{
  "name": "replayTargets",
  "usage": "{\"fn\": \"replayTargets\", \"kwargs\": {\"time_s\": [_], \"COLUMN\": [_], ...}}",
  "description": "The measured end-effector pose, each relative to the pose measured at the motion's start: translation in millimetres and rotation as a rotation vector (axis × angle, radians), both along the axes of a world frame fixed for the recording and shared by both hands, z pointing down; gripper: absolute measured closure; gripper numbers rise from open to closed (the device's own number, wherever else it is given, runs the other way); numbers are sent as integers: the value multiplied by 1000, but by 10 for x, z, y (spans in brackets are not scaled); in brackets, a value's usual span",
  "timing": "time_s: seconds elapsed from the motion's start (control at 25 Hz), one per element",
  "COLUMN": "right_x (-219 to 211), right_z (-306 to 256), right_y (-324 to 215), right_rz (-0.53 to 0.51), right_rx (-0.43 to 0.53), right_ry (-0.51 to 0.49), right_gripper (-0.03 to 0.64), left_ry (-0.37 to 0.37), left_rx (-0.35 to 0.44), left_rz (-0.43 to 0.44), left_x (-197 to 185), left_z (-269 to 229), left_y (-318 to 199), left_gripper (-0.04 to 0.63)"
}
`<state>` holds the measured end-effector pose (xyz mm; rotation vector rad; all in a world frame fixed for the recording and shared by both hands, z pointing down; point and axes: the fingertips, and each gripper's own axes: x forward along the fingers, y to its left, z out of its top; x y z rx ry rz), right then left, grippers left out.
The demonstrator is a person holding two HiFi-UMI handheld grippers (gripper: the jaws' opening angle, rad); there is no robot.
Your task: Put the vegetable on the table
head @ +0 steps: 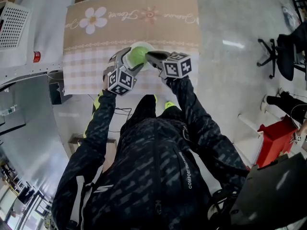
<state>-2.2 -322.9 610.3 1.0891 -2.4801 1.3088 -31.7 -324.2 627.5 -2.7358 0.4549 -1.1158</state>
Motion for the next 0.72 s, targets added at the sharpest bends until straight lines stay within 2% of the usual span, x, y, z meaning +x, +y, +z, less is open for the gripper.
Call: {"fn": "replayTargets", "kwargs": {"time_s": [0.08,0.2,0.4,0.52,0.64,0.72], "right_x": [-52,-112,-163,-182,-204,-217], "right_z": [-76,-172,-271,-358,-467,-513], "right_y": [22,47,160,223,270,309], "right_rz": [-15,-43,-62,-77,-88,-99], "right_rx": [11,31,43,53,73,87], "right_ry": [-26,-32,-7,-16,-43,-48], "right_gripper": [588,589,615,615,615,615], "left_ry": [43,67,134,161,185,203], "left_rx": [-17,-6,39,80,80,91], "left_rz": [-29,-52,-107,-149,-181,-212], "left_x": [-2,-2,-21,-28,-40,-71], "left_z": [-75,-180,-447,-622,-687,-732], "left_y": [10,0,39,55,108,142], "left_gripper": [243,275,382,496,504,576]}}
